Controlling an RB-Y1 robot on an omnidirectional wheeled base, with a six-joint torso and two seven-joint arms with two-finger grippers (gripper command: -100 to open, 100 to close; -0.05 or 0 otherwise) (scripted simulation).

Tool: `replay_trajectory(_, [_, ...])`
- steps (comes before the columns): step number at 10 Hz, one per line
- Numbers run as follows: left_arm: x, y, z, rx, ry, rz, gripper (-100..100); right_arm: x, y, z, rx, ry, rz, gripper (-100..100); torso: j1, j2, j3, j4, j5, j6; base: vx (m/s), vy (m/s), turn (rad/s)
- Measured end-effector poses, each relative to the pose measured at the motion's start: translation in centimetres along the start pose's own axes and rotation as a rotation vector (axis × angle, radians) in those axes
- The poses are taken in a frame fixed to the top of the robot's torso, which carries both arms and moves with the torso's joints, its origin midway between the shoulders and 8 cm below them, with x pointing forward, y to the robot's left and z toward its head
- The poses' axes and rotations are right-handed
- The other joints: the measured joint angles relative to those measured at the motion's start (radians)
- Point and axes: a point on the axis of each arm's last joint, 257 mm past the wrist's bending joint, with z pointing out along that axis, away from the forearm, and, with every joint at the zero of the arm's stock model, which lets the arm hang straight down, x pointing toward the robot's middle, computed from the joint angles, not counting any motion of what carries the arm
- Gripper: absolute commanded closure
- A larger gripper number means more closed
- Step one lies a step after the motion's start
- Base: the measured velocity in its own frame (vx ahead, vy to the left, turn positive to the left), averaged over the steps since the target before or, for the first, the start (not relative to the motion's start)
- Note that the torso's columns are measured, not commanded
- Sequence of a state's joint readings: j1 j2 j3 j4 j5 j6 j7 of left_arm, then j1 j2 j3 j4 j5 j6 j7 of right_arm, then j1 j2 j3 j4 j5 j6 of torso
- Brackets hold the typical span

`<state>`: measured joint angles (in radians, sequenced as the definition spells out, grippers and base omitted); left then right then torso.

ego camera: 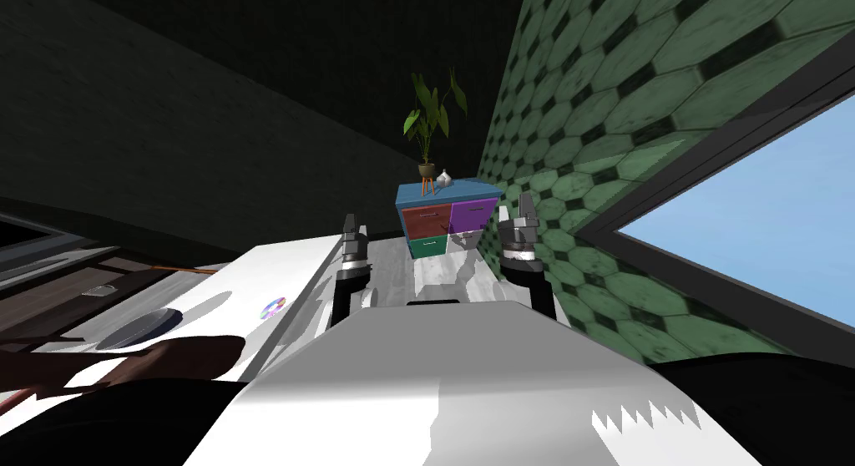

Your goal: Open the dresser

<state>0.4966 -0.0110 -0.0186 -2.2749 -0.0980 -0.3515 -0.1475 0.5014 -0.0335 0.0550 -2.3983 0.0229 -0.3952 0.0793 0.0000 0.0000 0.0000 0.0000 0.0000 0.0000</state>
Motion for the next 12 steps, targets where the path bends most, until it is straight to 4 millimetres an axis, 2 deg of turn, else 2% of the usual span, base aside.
replay_trajectory(2, [0.0, 0.0, 0.0, 0.0, 0.0, 0.0, 0, 0.0, 0.0, 0.0, 0.0, 0.0, 0.0, 0, 0.0, 0.104, -0.209, 0.105, 0.0, 0.0, 0.0, 0.0, 0.0])
replay_trajectory(9, [0.0, -0.02, 0.0, 0.0, 0.0, 0.0, 0, 0.0, 0.02, 0.0, 0.0, 0.0, 0.0, 0, 0.0, 0.618, -1.234, 0.617, 0.0, 0.0, 0.0, 0.0, 0.0])
replay_trajectory(10, [0.0, -0.02, 0.0, 0.0, 0.0, 0.0, 0, 0.0, 0.02, 0.0, 0.0, 0.0, 0.0, -100, 0.0, 0.691, -1.382, 0.691, 0.0, 0.0, 0.026, 0.026, -0.028])
replay_trajectory(12, [0.0, 0.01, -0.01, 0.0, 0.0, 0.0, 0, 0.84, -0.6, -0.12, 0.007, 0.052, -0.072, -100, 0.002, 0.733, -1.471, 0.733, 0.001, 0.0, 0.044, 0.056, -0.029])
